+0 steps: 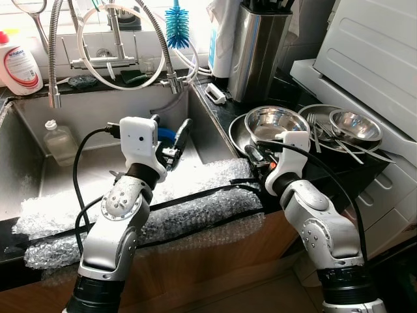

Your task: Kitchen organization

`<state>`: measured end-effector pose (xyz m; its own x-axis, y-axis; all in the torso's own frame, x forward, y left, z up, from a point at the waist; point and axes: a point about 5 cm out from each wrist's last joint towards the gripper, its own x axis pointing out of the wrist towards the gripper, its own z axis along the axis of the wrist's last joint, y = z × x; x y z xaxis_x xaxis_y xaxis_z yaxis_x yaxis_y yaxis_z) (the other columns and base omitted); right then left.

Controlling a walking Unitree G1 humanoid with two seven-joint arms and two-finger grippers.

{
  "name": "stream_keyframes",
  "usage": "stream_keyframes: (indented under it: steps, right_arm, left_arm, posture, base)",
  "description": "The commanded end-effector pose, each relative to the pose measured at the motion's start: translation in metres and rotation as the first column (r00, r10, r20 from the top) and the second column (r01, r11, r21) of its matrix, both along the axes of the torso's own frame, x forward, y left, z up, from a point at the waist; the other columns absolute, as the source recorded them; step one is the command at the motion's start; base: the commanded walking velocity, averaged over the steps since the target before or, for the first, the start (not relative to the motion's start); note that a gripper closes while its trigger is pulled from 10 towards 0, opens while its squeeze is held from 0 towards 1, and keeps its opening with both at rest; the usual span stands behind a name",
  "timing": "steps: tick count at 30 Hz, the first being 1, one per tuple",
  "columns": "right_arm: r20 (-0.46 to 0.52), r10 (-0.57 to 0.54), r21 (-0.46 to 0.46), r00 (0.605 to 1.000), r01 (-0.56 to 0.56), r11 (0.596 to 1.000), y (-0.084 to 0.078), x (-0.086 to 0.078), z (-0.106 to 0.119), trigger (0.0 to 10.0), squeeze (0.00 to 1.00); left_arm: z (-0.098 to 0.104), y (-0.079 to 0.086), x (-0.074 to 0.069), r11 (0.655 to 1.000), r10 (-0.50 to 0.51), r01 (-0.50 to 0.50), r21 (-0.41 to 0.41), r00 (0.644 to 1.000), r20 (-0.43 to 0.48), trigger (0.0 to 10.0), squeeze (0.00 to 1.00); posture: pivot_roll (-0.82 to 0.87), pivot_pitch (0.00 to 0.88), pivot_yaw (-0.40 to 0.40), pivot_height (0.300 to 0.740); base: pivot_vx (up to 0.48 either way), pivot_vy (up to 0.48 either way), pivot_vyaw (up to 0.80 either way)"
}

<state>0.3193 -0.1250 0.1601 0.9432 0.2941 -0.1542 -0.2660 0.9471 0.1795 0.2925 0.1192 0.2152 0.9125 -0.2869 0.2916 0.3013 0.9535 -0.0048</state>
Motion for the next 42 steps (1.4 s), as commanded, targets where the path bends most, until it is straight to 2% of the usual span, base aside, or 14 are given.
stream_keyframes:
  steps: [1,8,23,26,32,38,39,41,42]
  right_arm:
    - [-0.027,-0.007,-0.001,1.0,0.007,1.0,-0.001,0.001,-0.001,10.0,0.0]
    - [-0.021,-0.041,-0.011,0.999,0.041,0.999,-0.007,0.004,0.007,10.0,0.0]
    - [-0.008,-0.037,-0.018,0.999,0.037,0.999,-0.007,0.006,0.026,10.0,0.0]
    - [0.005,-0.034,-0.013,0.999,0.034,0.999,-0.006,0.007,0.032,10.0,0.0]
    - [0.096,-0.021,-0.017,0.995,0.022,1.0,-0.003,0.01,0.048,10.0,0.0]
    - [0.096,-0.009,-0.023,0.995,0.011,1.0,-0.001,0.011,0.05,10.0,0.0]
    - [0.093,-0.012,-0.035,0.996,0.015,0.999,-0.002,0.012,0.049,10.0,0.0]
    - [0.096,-0.027,-0.137,0.995,0.04,0.99,-0.008,0.016,0.047,10.0,0.0]
    - [0.096,-0.027,-0.137,0.995,0.04,0.99,-0.008,0.016,0.047,10.0,0.0]
  left_arm:
    - [0.0,-0.001,0.001,1.0,-0.002,0.002,0.02,1.0,0.006,10.0,0.0]
    - [0.001,0.0,0.004,1.0,0.001,-0.002,0.026,1.0,0.01,10.0,0.0]
    - [0.001,0.001,0.007,1.0,0.005,-0.006,0.029,1.0,0.014,10.0,0.0]
    - [0.001,0.002,0.007,0.999,0.007,-0.008,0.032,1.0,0.015,10.0,0.0]
    - [0.002,0.006,0.007,0.999,0.027,-0.027,0.026,0.999,0.02,10.0,0.0]
    - [0.001,0.004,0.007,0.999,0.018,-0.019,0.025,1.0,0.018,10.0,0.0]
    - [0.001,0.004,0.007,1.0,0.018,-0.019,0.024,1.0,0.017,10.0,0.0]
    - [0.0,0.003,0.007,1.0,0.017,-0.017,0.023,1.0,0.013,10.0,0.0]
    - [0.0,0.003,0.007,1.0,0.017,-0.017,0.023,1.0,0.013,10.0,0.0]
  posture:
    - [-0.08,0.0,-0.069,0.74]
    - [-0.08,0.0,-0.066,0.74]
    - [-0.08,0.0,-0.069,0.74]
    - [-0.09,0.0,-0.068,0.74]
    - [-0.09,0.0,-0.068,0.74]
    - [-0.08,0.0,-0.067,0.74]
    - [-0.09,0.0,-0.066,0.74]
    - [-0.09,0.0,-0.064,0.74]
    - [-0.09,0.0,-0.064,0.74]
  base:
    - [0.0,0.0,0.0]
    - [0.0,0.0,0.0]
    - [0.0,0.0,0.0]
    - [0.0,0.0,0.0]
    - [0.0,0.0,0.0]
    - [0.0,0.0,0.0]
    - [0.0,0.0,0.0]
    - [0.0,0.0,0.0]
    - [0.0,0.0,0.0]
